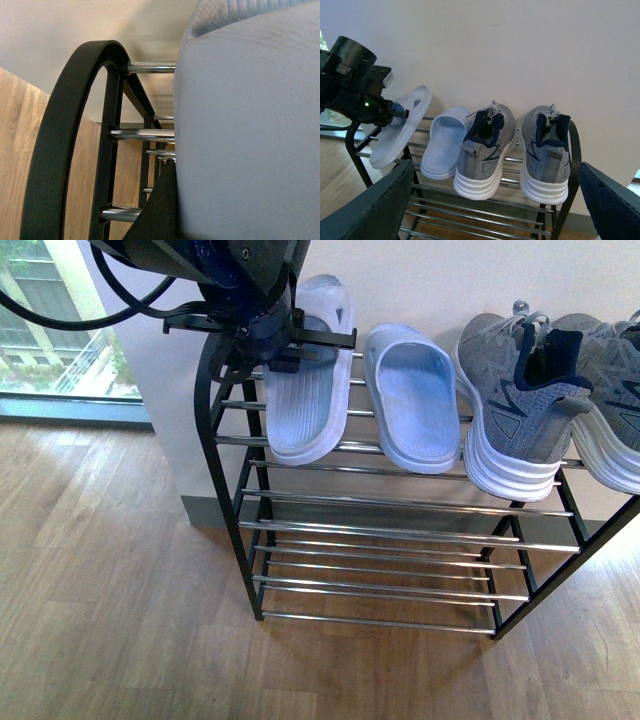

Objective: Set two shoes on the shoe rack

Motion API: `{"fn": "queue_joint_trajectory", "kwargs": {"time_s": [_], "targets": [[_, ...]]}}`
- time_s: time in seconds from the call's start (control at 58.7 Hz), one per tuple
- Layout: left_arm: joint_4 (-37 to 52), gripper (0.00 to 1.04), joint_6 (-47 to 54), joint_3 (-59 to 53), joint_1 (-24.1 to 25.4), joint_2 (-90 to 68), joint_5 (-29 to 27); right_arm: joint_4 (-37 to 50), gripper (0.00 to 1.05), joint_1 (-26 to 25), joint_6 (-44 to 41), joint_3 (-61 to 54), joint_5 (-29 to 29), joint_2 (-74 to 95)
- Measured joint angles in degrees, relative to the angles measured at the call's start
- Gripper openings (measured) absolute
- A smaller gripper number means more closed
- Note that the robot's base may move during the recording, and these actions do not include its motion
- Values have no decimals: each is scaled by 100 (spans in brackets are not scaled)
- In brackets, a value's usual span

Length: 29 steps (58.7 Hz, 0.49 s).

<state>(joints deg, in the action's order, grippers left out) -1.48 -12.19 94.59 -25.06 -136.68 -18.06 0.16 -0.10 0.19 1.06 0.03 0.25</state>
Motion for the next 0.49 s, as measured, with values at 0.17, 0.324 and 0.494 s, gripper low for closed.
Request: {"fn": "queue_joint_trajectory", "kwargs": {"time_s": [0.17, 0.324, 0.494], "targets": [[-57, 32, -7, 103, -42, -44, -20, 0, 95, 0, 0, 0, 2, 0], [17, 57, -22, 22, -79, 13, -13, 0, 95, 0, 0, 0, 2, 0], [170, 86, -98, -367, -120, 365, -31, 0, 95, 0, 0, 0, 0, 0]]}}
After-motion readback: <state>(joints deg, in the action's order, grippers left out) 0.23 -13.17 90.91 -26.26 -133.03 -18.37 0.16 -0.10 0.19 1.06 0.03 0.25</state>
